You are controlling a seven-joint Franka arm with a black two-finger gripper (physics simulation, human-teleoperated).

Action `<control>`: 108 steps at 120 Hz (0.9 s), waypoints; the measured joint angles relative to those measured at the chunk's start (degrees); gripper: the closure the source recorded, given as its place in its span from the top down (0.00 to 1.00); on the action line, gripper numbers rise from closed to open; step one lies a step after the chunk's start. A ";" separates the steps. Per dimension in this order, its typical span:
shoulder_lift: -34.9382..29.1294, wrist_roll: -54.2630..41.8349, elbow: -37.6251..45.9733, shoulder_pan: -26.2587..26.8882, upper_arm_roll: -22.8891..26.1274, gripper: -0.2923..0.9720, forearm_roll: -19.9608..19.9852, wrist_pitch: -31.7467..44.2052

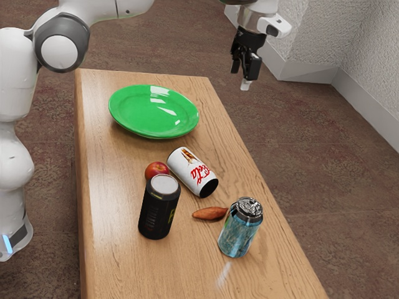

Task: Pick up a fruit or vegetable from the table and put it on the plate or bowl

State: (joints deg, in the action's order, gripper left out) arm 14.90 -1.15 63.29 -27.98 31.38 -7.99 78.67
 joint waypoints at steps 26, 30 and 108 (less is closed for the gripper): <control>-0.04 0.26 -0.04 -0.01 0.07 0.77 -0.11 -0.13; -0.72 0.30 -0.22 -0.08 0.15 0.77 -0.27 -0.17; -17.44 18.01 17.50 -0.54 -0.07 0.77 5.28 -2.88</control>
State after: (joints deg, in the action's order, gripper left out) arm -2.55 16.86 80.79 -28.52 31.31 -2.72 75.79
